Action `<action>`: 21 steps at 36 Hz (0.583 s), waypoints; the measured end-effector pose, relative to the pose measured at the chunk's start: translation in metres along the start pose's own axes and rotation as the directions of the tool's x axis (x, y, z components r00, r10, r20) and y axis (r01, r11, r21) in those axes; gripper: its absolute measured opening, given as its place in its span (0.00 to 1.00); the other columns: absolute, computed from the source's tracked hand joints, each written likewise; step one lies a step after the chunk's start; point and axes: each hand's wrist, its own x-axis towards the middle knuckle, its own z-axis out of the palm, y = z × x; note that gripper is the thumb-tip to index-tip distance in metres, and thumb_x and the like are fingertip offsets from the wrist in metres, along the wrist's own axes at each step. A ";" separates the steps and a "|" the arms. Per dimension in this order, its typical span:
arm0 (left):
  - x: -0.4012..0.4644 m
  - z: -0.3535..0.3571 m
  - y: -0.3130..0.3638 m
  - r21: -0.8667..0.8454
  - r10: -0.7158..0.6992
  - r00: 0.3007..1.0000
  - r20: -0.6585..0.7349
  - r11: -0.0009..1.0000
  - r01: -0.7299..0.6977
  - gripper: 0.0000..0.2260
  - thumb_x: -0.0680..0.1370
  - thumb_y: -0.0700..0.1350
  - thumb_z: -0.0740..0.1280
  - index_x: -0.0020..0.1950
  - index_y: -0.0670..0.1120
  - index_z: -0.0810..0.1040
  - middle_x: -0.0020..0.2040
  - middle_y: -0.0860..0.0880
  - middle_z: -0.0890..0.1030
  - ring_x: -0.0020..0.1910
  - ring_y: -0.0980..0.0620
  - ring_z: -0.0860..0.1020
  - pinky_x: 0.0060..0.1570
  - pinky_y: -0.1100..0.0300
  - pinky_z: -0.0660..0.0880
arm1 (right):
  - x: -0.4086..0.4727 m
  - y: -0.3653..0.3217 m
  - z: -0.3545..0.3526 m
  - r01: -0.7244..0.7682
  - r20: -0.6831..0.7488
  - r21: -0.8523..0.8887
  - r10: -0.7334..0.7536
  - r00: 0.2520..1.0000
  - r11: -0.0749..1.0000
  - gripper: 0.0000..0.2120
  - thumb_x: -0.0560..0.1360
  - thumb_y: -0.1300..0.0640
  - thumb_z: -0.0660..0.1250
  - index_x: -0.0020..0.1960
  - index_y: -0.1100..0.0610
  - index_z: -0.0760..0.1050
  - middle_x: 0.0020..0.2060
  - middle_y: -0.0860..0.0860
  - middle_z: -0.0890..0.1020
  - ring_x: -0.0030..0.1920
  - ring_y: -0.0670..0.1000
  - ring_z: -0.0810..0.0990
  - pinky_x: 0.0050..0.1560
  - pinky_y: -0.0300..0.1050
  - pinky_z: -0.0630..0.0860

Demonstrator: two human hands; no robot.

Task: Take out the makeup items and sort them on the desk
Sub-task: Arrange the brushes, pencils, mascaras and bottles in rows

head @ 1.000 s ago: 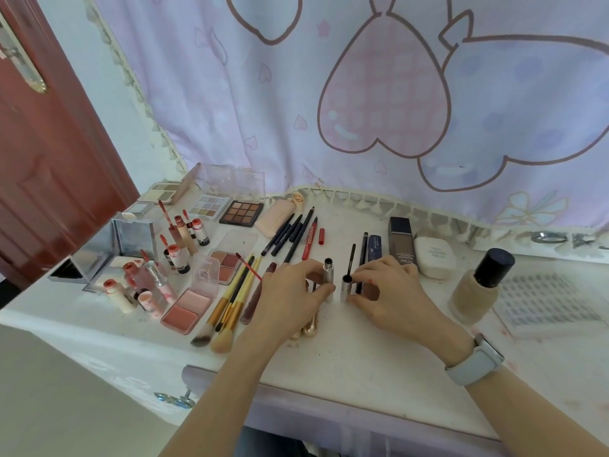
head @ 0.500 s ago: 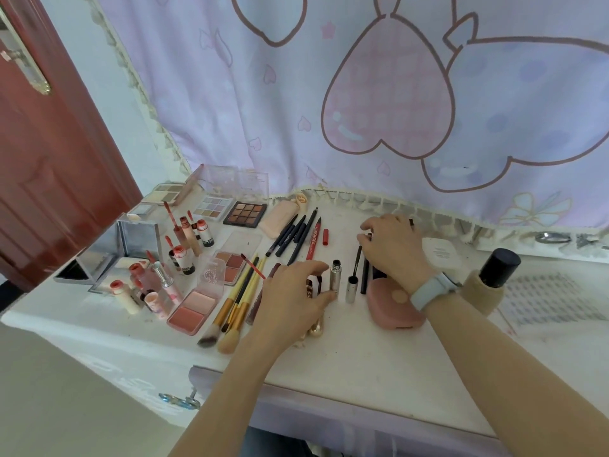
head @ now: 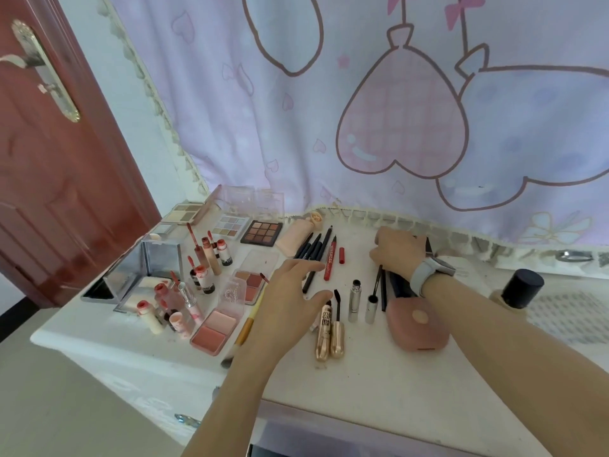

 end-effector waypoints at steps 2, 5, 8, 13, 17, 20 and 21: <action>0.004 -0.003 0.001 0.019 0.007 1.000 -0.012 1.000 -0.007 0.17 0.74 0.44 0.70 0.63 0.52 0.75 0.60 0.54 0.73 0.59 0.55 0.72 0.63 0.55 0.70 | 0.003 -0.001 -0.009 0.010 0.004 0.078 -0.010 1.000 0.997 0.08 0.72 0.60 0.59 0.49 0.57 0.75 0.43 0.53 0.79 0.47 0.55 0.77 0.48 0.45 0.71; 0.011 -0.006 0.002 0.121 0.030 0.999 -0.024 0.992 -0.027 0.16 0.77 0.44 0.67 0.64 0.51 0.74 0.62 0.53 0.73 0.60 0.55 0.71 0.60 0.63 0.66 | 0.006 -0.003 -0.026 0.035 -0.065 0.137 -0.027 0.998 0.990 0.06 0.71 0.60 0.60 0.45 0.56 0.75 0.40 0.52 0.77 0.43 0.55 0.76 0.46 0.45 0.71; 0.020 -0.010 0.009 0.115 0.010 0.998 -0.066 0.993 -0.003 0.15 0.78 0.44 0.64 0.65 0.49 0.74 0.62 0.52 0.74 0.59 0.54 0.73 0.55 0.67 0.65 | 0.008 -0.008 -0.048 0.055 -0.135 0.217 -0.026 0.991 0.975 0.08 0.73 0.60 0.61 0.47 0.59 0.77 0.43 0.54 0.81 0.45 0.56 0.78 0.51 0.49 0.74; 0.044 -0.025 0.030 0.049 0.050 0.992 -0.113 0.998 -0.044 0.13 0.80 0.47 0.61 0.64 0.48 0.74 0.61 0.52 0.77 0.56 0.56 0.74 0.55 0.66 0.68 | 0.003 -0.021 -0.098 0.212 -0.207 0.353 -0.145 0.968 0.911 0.09 0.75 0.65 0.60 0.45 0.68 0.78 0.39 0.57 0.80 0.42 0.57 0.77 0.35 0.41 0.71; 0.068 -0.037 0.054 0.059 0.086 0.990 -0.112 0.995 -0.080 0.18 0.81 0.48 0.59 0.71 0.47 0.67 0.66 0.49 0.73 0.63 0.52 0.71 0.60 0.63 0.65 | -0.013 -0.037 -0.145 0.326 -0.203 0.537 -0.256 0.945 0.778 0.07 0.77 0.61 0.62 0.49 0.60 0.79 0.37 0.48 0.77 0.39 0.46 0.76 0.36 0.31 0.69; 0.081 -0.047 0.073 0.057 0.143 0.981 -0.132 0.989 -0.136 0.18 0.81 0.50 0.57 0.71 0.47 0.67 0.65 0.48 0.74 0.63 0.51 0.72 0.61 0.61 0.67 | -0.028 -0.049 -0.172 0.399 -0.247 0.686 -0.321 0.914 0.609 0.05 0.77 0.61 0.64 0.49 0.60 0.78 0.35 0.50 0.80 0.33 0.39 0.78 0.37 0.31 0.73; 0.084 -0.051 0.080 0.032 0.163 0.975 -0.149 0.987 -0.160 0.16 0.82 0.49 0.57 0.68 0.47 0.70 0.60 0.48 0.77 0.57 0.51 0.75 0.55 0.63 0.69 | -0.032 -0.051 -0.179 0.417 -0.270 0.717 -0.329 0.905 0.558 0.04 0.76 0.62 0.65 0.49 0.60 0.78 0.35 0.50 0.80 0.31 0.37 0.78 0.35 0.29 0.73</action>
